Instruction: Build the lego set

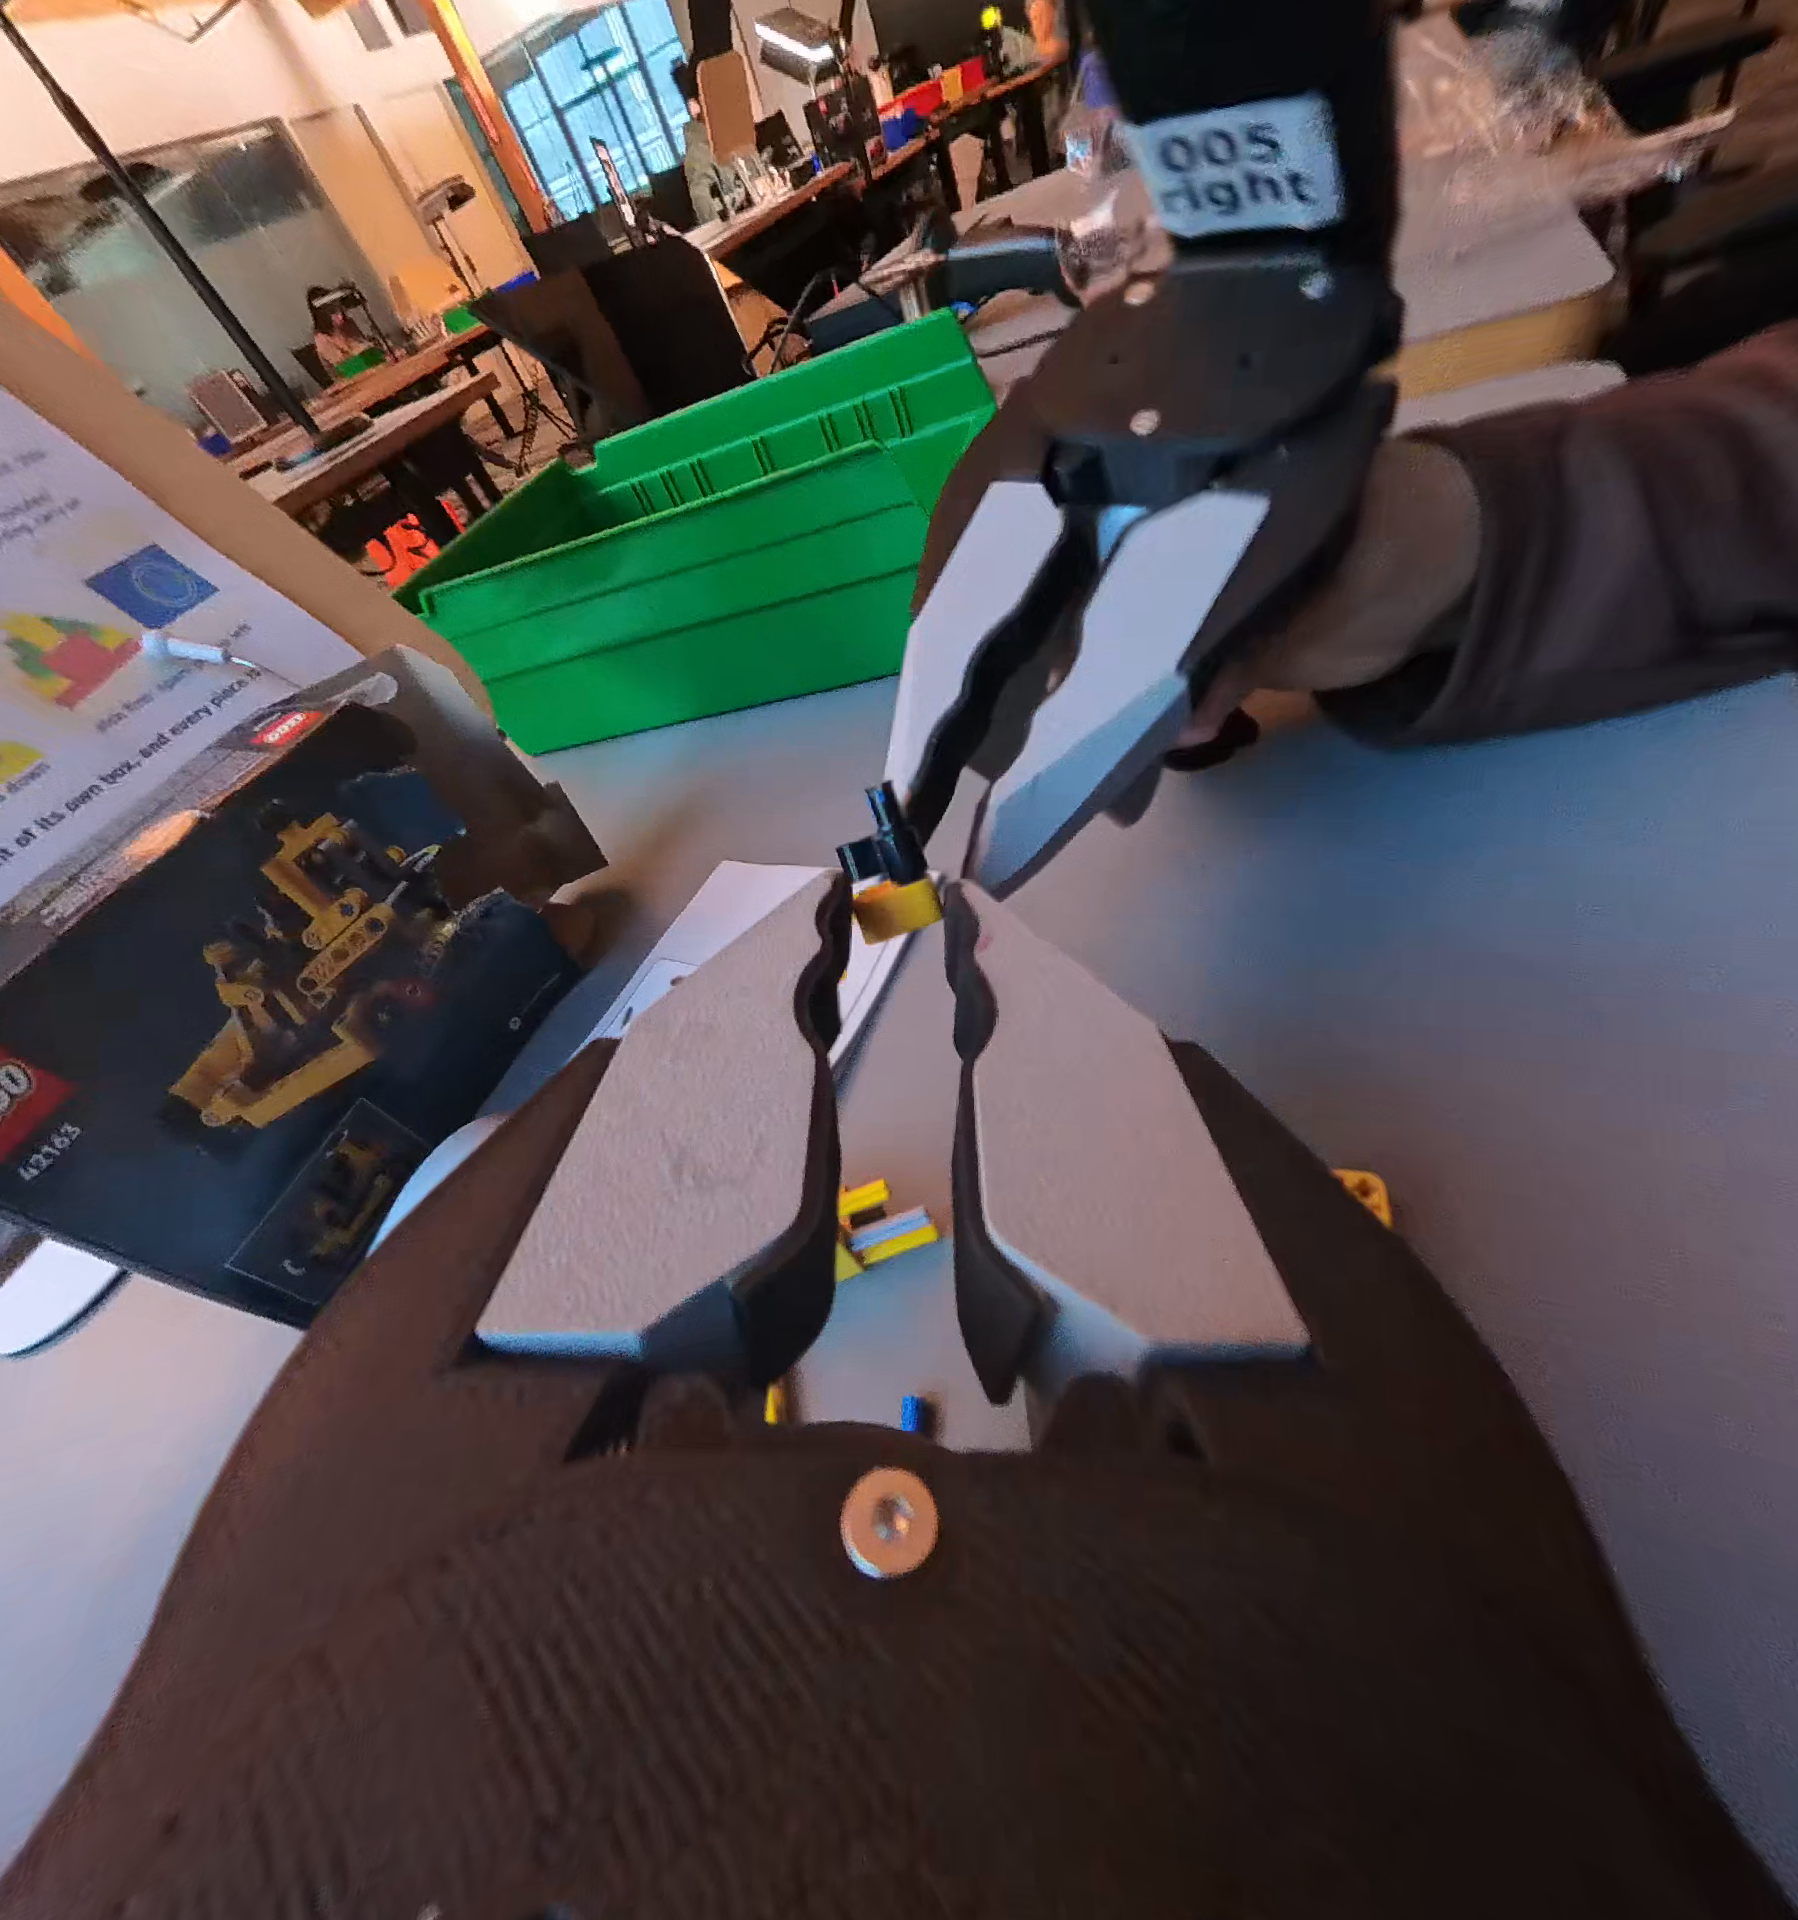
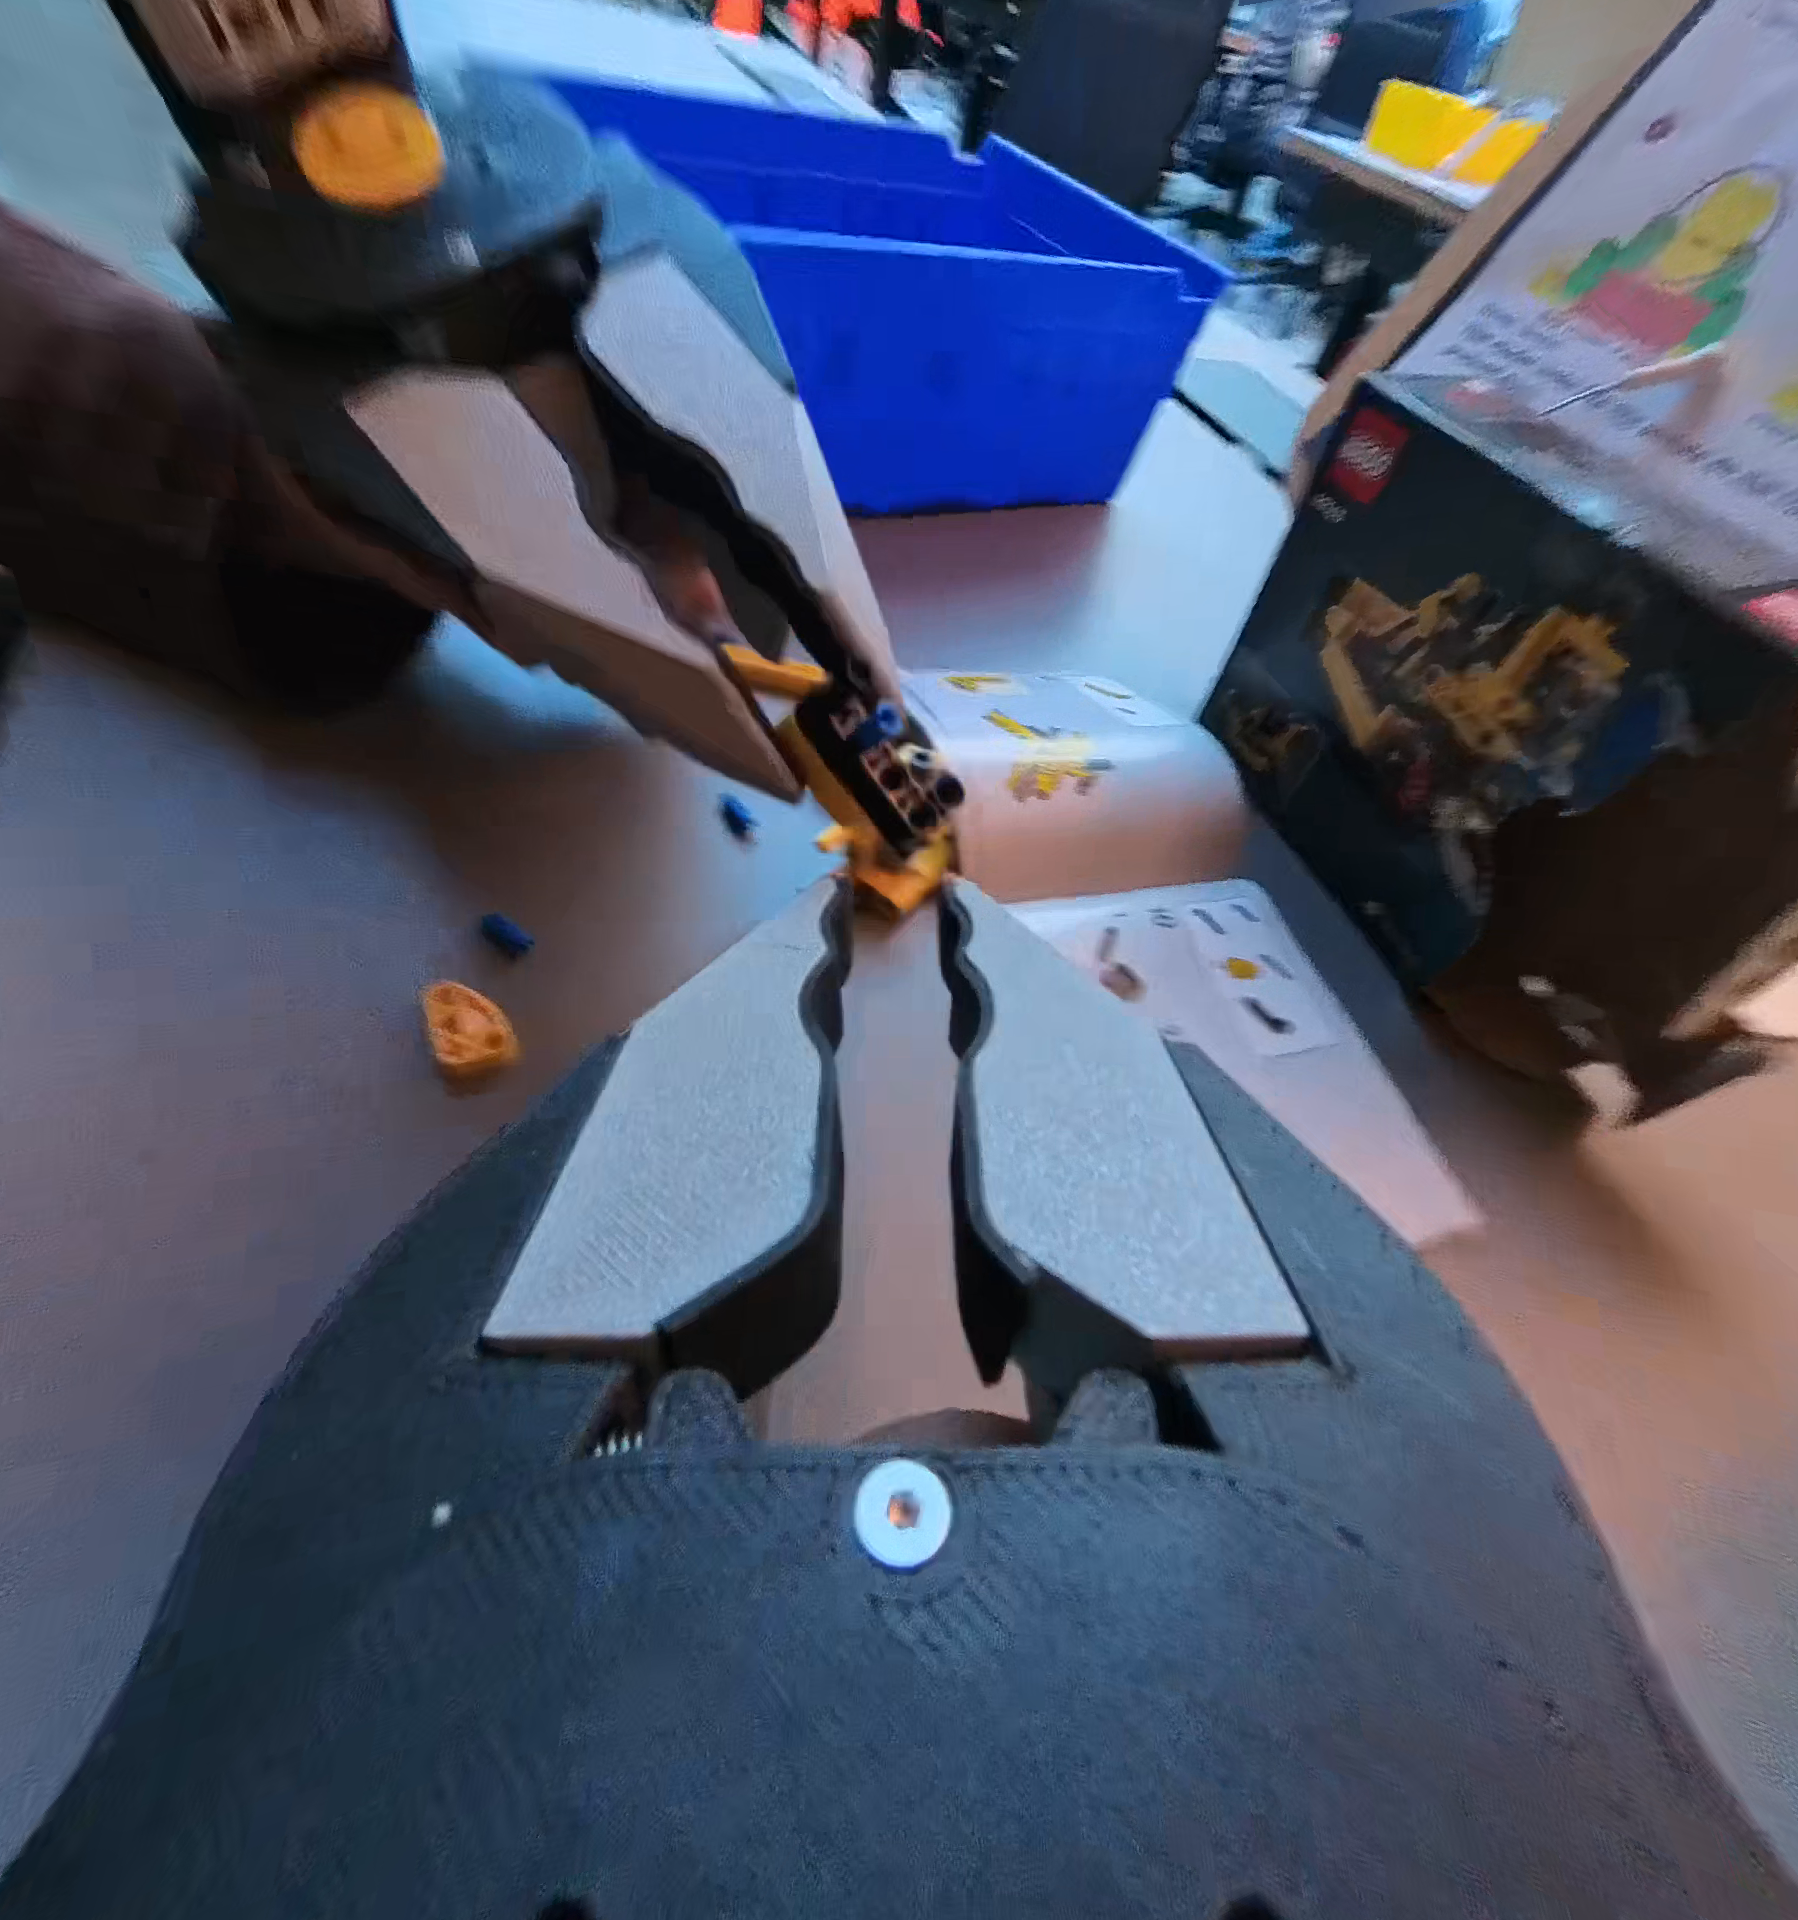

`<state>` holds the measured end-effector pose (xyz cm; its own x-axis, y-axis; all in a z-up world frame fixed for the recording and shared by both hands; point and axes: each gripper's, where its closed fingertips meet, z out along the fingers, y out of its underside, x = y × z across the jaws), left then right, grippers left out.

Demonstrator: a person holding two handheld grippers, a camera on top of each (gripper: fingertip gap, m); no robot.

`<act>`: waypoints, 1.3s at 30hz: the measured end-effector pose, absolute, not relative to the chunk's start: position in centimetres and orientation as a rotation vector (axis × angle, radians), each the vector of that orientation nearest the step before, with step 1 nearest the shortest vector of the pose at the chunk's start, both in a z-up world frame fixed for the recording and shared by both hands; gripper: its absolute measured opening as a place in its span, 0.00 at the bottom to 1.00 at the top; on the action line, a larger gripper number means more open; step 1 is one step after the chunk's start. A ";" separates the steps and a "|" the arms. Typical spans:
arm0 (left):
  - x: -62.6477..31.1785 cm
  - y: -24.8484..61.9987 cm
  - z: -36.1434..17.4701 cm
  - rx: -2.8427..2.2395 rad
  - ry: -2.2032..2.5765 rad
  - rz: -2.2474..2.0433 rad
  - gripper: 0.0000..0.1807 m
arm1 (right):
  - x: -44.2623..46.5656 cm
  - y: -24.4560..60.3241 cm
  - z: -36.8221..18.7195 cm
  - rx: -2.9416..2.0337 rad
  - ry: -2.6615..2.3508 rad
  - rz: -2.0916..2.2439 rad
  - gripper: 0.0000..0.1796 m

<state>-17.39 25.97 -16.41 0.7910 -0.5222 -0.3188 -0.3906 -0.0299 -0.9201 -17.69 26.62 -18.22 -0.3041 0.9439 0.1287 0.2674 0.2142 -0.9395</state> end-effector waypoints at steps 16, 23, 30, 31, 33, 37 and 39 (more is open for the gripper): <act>-16.6 25.7 -15.3 -1.405 0.901 0.290 0.08 | -16.9 25.0 -15.0 -1.284 -1.554 1.870 0.20; -16.5 25.6 -15.2 -1.365 0.933 0.353 0.08 | -16.7 25.1 -14.5 -1.266 -1.537 1.916 0.18; -16.0 25.2 -15.0 -1.279 1.022 0.502 0.08 | -16.5 25.7 -14.2 -1.312 -1.468 2.049 0.11; -15.9 25.2 -15.1 -1.275 1.031 0.513 0.08 | -16.6 25.7 -14.5 -1.326 -1.476 2.038 0.12; -15.9 25.3 -15.2 -1.276 1.035 0.529 0.08 | -16.4 25.2 -14.6 -1.320 -1.503 2.079 0.09; -15.7 25.1 -15.2 -1.267 1.037 0.510 0.08 | -16.0 24.8 -14.5 -1.314 -1.526 2.135 0.07; -15.7 25.2 -15.3 -1.285 1.023 0.518 0.08 | -15.9 24.8 -14.5 -1.283 -1.551 2.088 0.07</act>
<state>-15.68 25.15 -15.26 0.4898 -0.2129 -0.8455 -0.8073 0.2553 -0.5320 -15.92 24.80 -14.49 -0.5853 0.6388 -0.4994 0.2936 -0.4071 -0.8649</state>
